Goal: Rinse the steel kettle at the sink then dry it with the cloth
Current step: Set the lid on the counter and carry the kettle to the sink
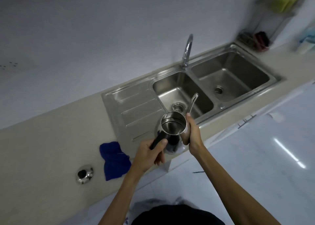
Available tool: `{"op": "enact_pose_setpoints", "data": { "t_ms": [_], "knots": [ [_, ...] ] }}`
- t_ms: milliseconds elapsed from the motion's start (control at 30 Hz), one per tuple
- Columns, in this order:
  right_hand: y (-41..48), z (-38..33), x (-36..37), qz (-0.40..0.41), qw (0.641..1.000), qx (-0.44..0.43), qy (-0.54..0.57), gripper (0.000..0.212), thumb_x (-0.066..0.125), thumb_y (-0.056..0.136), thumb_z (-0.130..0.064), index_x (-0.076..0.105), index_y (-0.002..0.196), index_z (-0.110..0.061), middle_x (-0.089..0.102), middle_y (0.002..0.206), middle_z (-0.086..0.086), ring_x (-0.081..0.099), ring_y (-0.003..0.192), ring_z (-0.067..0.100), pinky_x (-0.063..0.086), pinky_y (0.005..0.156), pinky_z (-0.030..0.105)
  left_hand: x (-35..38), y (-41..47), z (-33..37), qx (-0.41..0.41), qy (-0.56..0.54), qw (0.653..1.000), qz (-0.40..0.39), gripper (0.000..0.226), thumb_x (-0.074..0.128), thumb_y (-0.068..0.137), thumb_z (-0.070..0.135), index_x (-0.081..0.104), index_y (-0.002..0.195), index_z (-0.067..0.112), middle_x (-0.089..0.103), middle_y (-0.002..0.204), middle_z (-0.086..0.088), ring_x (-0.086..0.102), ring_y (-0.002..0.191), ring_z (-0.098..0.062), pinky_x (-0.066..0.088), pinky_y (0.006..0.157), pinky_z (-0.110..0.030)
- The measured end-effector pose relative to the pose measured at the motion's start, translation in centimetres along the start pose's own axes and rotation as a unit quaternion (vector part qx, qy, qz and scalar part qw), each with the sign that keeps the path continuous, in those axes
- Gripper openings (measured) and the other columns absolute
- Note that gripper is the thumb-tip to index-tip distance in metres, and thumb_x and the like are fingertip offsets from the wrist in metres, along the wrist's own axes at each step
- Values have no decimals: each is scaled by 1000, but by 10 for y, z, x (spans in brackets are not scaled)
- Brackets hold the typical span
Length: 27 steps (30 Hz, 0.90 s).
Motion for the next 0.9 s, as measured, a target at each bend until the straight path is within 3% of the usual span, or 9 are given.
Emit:
{"op": "enact_pose_setpoints", "data": {
  "t_ms": [100, 267, 400, 500, 567, 667, 767, 833, 900],
  "knots": [
    [16, -23, -51, 24, 1000, -2, 8, 49, 52, 97, -55, 76, 106, -13, 78, 86, 1, 71, 77, 14, 52, 64, 21, 52, 22, 8, 8, 3, 1000, -19, 47, 60, 92, 35, 59, 62, -1, 55, 45, -7, 49, 37, -14, 39, 43, -19],
    [46, -50, -105, 49, 999, -10, 12, 49, 54, 95, -57, 78, 102, -15, 79, 98, 11, 73, 89, 22, 54, 82, 35, 108, 55, 18, 6, -18, 999, -28, 43, 58, 91, 41, 51, 61, 12, 42, 44, 1, 35, 38, -10, 29, 41, -20],
    [75, -71, -124, 40, 999, -11, 11, 55, 55, 94, -59, 77, 111, -12, 78, 95, 7, 73, 86, 18, 51, 79, 31, 132, 81, 32, 10, -39, 999, -21, 44, 56, 94, 40, 50, 65, 8, 38, 52, -6, 33, 42, -10, 26, 41, -19],
    [98, -88, -134, 19, 1000, -20, -4, 56, 51, 98, -55, 74, 116, -7, 78, 97, 9, 73, 88, 18, 50, 79, 29, 147, 103, 40, 14, -56, 998, -2, 43, 59, 94, 37, 48, 59, 15, 38, 49, 1, 32, 41, -8, 25, 40, -18],
    [118, -97, -139, -1, 999, -25, -30, 57, 49, 99, -56, 74, 114, -6, 79, 92, 7, 74, 84, 16, 51, 76, 26, 157, 121, 43, 14, -62, 998, 13, 44, 60, 94, 35, 48, 54, 24, 39, 49, 4, 32, 40, -8, 25, 40, -17],
    [148, -109, -144, -25, 998, -29, -43, 58, 48, 98, -58, 73, 111, -7, 75, 74, -4, 68, 65, 8, 48, 55, 14, 166, 143, 46, 14, -74, 996, 38, 43, 62, 88, 41, 48, 51, 24, 39, 47, 6, 31, 39, -7, 25, 40, -18],
    [174, -119, -140, -59, 995, -19, -75, 63, 49, 94, -67, 73, 114, -12, 80, 93, 2, 74, 87, 17, 56, 76, 26, 171, 160, 51, 10, -88, 994, 58, 42, 62, 82, 49, 47, 54, 21, 39, 46, 5, 31, 39, -7, 25, 41, -19],
    [188, -126, -129, -82, 994, -8, -75, 62, 48, 97, -63, 71, 114, -8, 80, 94, 5, 76, 89, 18, 57, 81, 32, 169, 171, 52, -2, -107, 991, 83, 42, 64, 84, 44, 48, 54, 18, 39, 45, 5, 32, 37, -7, 25, 39, -18],
    [203, -132, -111, -108, 992, 0, -61, 64, 53, 94, -62, 69, 121, -5, 76, 112, 15, 72, 108, 29, 54, 98, 42, 164, 181, 54, -10, -122, 985, 120, 41, 65, 82, 45, 52, 52, 19, 42, 45, 5, 34, 35, -6, 26, 38, -18]
  ]
}}
Point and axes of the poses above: each hand's wrist, its own y-axis towards the middle knuckle, its own x-axis out of the palm, z = x × y, the point moved 1 cm from there along y, towards the middle knuckle
